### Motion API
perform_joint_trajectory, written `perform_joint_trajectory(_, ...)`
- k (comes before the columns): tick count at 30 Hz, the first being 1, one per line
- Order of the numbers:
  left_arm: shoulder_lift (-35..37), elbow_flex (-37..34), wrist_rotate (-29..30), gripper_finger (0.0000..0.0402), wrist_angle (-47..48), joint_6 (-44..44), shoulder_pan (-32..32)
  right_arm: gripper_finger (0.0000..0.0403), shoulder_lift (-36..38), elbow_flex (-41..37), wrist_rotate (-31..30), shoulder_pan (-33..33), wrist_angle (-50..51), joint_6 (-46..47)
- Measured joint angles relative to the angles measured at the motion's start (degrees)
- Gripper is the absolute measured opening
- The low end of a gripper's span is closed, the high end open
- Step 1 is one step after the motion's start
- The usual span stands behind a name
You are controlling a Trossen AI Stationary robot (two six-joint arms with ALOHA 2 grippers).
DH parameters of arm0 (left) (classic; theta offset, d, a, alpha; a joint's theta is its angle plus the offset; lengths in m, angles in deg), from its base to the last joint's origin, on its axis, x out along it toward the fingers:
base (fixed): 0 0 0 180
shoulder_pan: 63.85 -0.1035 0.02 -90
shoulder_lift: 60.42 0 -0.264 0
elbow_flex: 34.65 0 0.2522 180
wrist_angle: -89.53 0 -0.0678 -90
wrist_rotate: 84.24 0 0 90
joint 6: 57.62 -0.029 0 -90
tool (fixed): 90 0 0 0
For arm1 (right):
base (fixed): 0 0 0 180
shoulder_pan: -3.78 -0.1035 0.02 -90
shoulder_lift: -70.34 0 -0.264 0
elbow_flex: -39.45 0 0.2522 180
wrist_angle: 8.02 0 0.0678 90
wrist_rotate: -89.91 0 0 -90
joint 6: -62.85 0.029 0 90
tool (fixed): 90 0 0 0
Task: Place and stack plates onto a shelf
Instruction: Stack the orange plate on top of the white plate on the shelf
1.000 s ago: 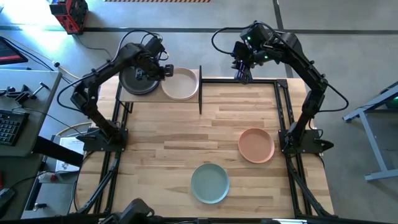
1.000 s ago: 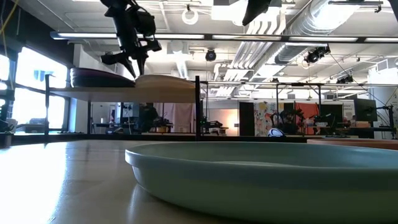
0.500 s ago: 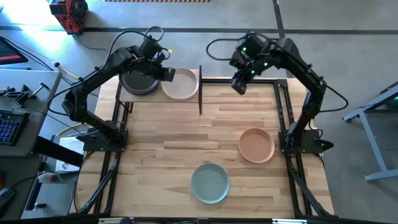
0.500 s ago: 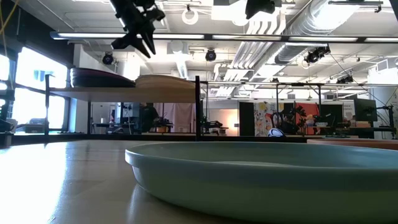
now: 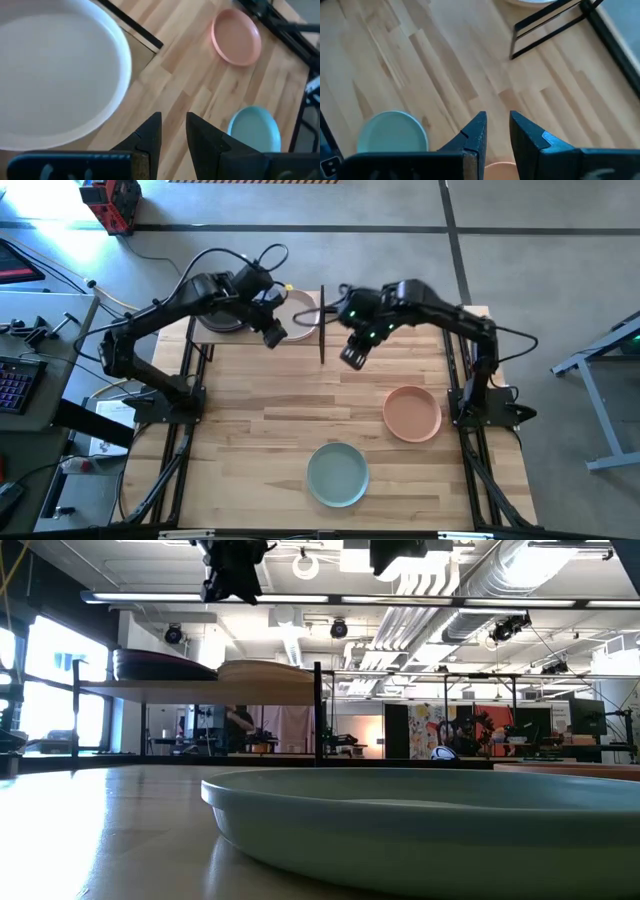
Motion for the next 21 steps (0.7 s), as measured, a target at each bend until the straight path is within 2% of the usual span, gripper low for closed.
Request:
perform_joint_trajectory(10, 1.05, 0.0, -1.12, 0.0076, 0.53, -3.19, -1.9, 0.0062, -2.97, 0.0, -0.5, -2.72, 0.0, 7.32)
perform_joint_trajectory(14, 2.11, -0.01, -1.29, 0.0076, 0.52, -3.33, -2.58, 0.0062, -2.85, 0.0, -3.54, -2.33, -0.01, 5.21)
perform_joint_trajectory(21, 2.82, 0.0, -1.28, 0.0076, 0.92, -3.79, -3.06, 0.0062, -2.82, 0.0, -5.0, 0.92, 0.0, 0.5)
